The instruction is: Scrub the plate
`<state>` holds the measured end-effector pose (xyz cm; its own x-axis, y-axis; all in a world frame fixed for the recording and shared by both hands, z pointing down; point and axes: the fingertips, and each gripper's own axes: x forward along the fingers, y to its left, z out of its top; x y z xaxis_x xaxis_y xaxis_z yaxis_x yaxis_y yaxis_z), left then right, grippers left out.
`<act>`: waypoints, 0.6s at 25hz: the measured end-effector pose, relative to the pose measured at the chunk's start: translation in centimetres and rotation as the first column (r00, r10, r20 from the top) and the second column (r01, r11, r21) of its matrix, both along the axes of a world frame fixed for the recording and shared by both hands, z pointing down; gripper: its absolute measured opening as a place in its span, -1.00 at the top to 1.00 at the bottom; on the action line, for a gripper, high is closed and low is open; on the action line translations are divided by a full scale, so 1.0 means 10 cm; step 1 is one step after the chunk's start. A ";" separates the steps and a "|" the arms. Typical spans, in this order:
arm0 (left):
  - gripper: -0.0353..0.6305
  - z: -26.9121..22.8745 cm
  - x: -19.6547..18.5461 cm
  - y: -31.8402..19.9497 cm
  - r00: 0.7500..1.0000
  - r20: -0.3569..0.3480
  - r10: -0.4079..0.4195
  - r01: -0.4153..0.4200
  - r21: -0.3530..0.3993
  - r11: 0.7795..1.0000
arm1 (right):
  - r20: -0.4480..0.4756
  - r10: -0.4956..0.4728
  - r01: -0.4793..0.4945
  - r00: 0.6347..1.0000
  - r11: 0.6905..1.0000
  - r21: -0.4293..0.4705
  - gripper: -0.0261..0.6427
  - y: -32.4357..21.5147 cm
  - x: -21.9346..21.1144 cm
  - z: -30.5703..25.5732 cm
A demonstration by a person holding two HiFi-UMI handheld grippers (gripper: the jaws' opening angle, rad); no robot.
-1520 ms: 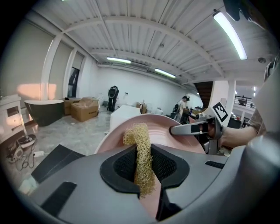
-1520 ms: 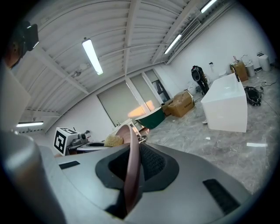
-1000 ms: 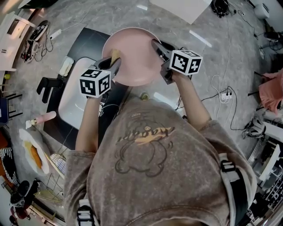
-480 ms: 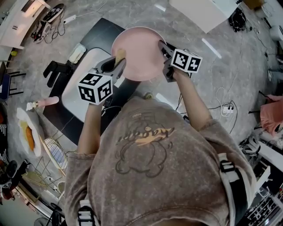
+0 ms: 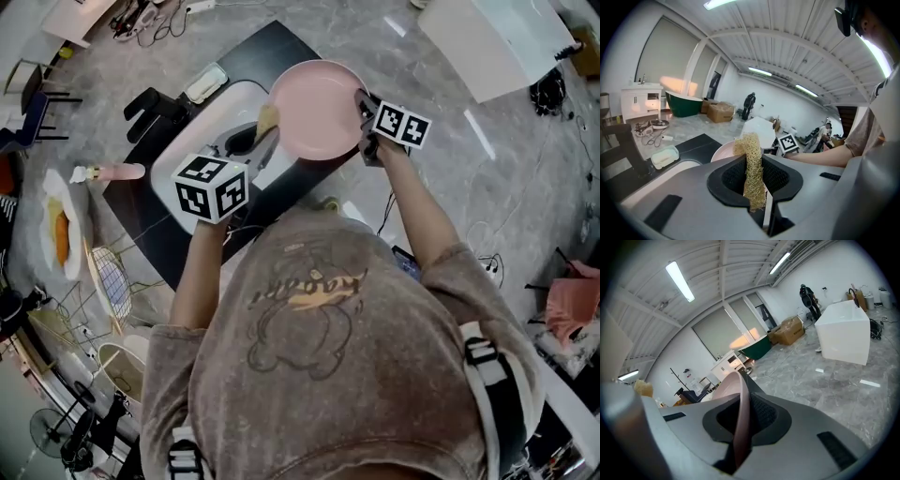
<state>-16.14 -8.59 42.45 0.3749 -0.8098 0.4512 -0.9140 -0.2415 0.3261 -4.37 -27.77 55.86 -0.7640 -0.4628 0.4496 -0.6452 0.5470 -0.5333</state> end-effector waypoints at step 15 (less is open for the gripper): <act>0.66 0.11 -0.22 0.09 0.997 -0.017 -0.078 0.077 -0.032 0.996 | -0.294 -0.070 0.092 0.953 0.994 0.061 0.77 -0.19 -0.03 0.55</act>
<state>-18.30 -7.64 43.56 0.3195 -0.8227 0.4703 -0.9236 -0.1595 0.3486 -4.69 -29.63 61.32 -0.6412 -0.4449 0.6252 -0.7185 0.6343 -0.2854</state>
